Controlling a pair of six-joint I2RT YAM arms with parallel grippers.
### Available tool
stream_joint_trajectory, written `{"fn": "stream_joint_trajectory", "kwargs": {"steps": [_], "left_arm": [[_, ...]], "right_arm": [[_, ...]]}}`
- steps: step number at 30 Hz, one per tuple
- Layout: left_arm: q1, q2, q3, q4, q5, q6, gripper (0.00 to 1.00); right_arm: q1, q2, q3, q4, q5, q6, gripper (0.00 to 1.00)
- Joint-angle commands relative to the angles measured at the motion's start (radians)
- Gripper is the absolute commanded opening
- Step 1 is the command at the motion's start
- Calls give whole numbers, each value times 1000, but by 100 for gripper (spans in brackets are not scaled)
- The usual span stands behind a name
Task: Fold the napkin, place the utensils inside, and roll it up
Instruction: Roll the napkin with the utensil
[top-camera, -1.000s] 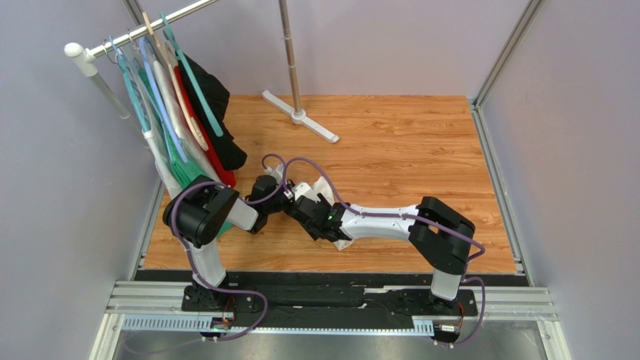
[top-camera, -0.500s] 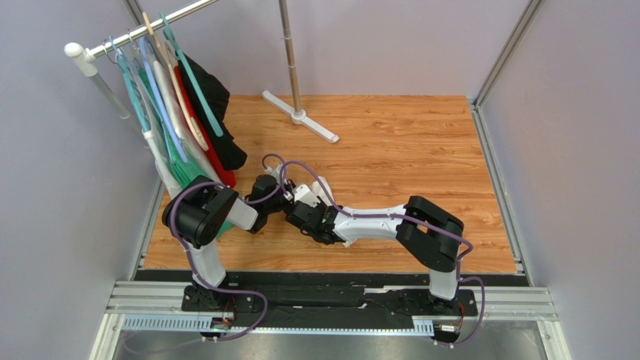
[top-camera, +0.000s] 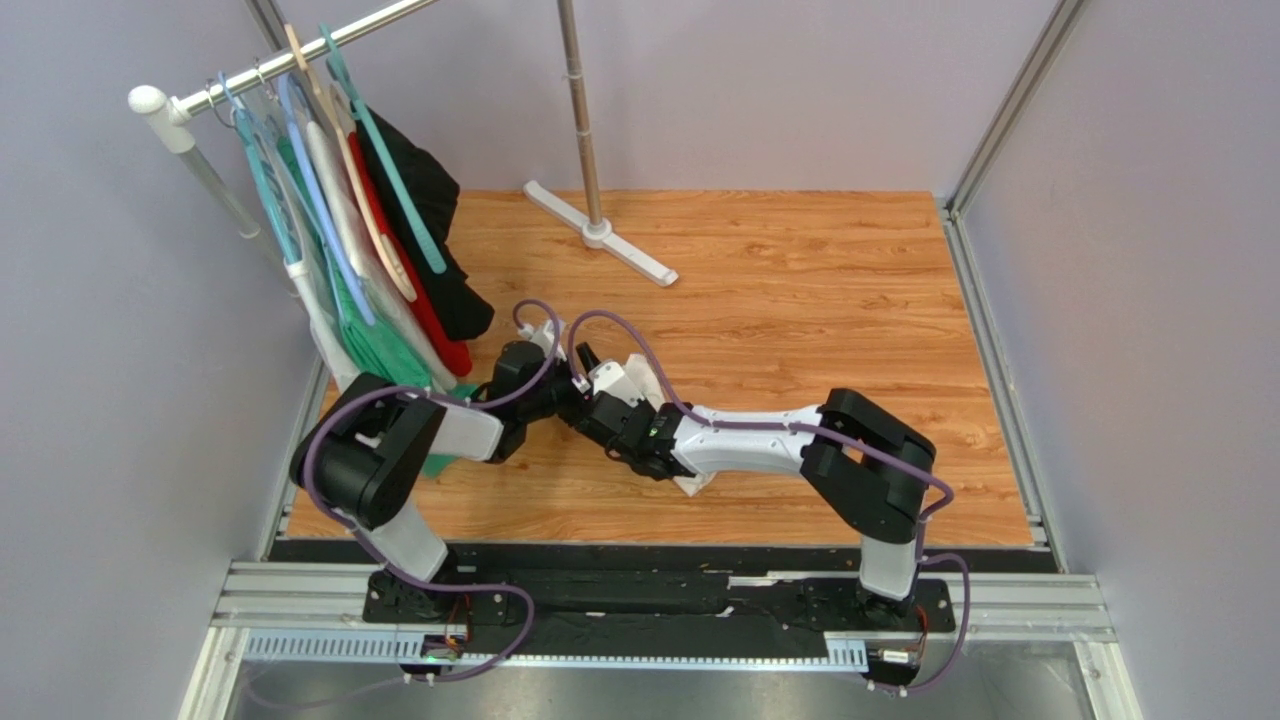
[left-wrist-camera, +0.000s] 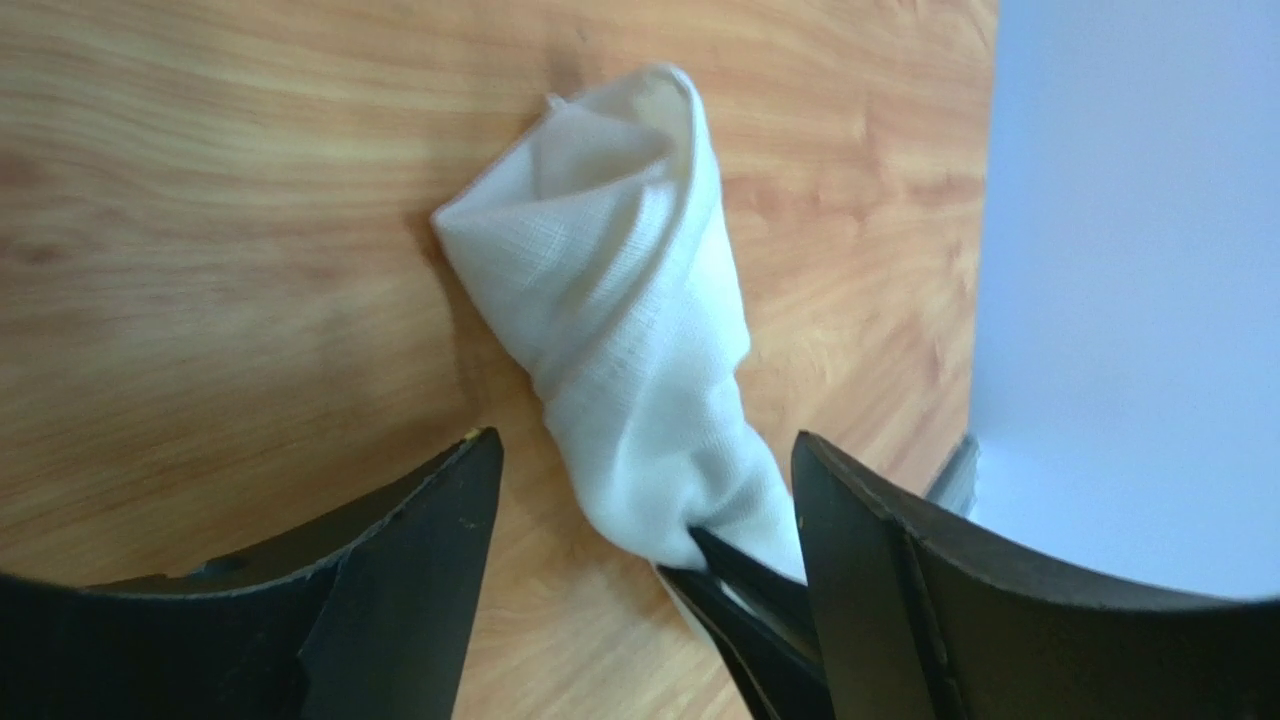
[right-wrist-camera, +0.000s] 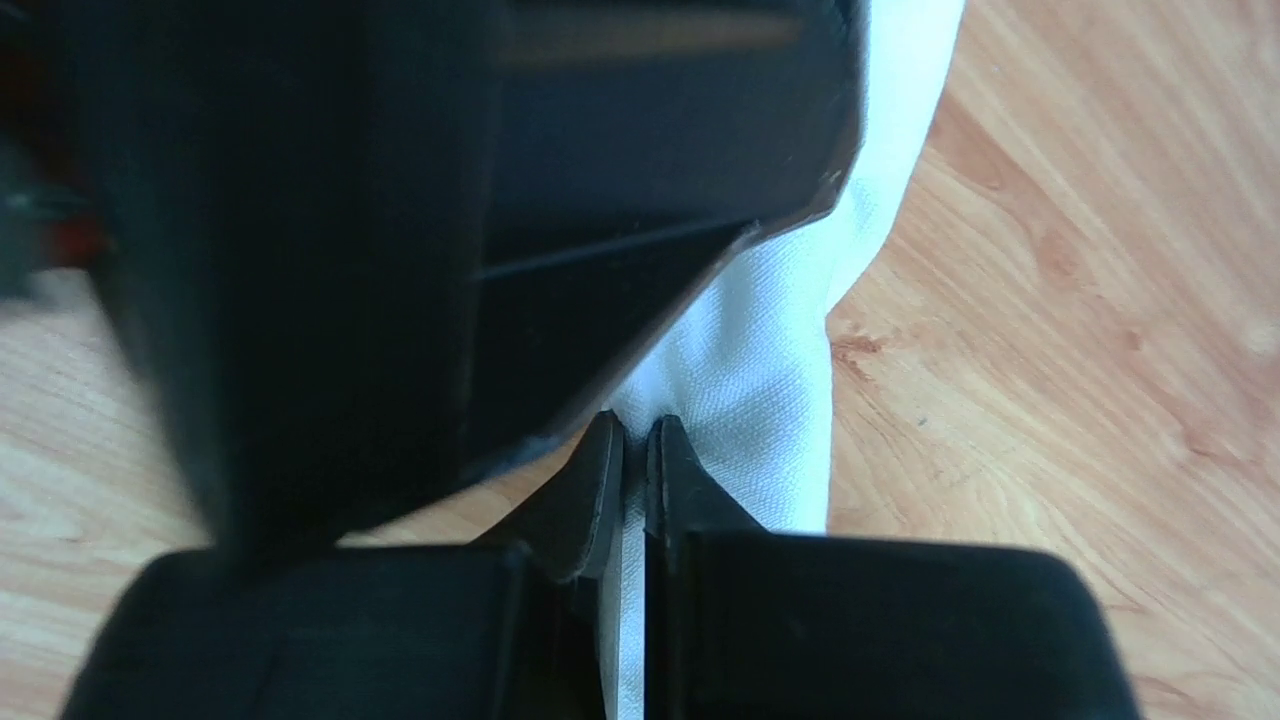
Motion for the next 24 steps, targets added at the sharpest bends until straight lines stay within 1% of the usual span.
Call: {"fn": "stream_joint_trajectory", "kwargs": {"steps": [1,3,7,11,15,24], "left_arm": [[24,-127,-6,-137,1,62,81],[65,-164,-35,-157,6,79,82],[114,-209,-76,-197,20,111,82],[139,-245,-108,-229,17,137,82],[160,-264,-131,-226,30,146,83],[160,-308,-127,-266,33,160,83]], "right_arm": [[-47,-19,-17,-53,-229,63,0],[-71,-48,-17,-50,-299,75,0],[-116,-76,-30,-12,-410,95,0],[-165,-99,-50,31,-514,116,0],[-211,-126,-73,65,-637,138,0],[-288,-166,-79,76,-729,149,0]]}}
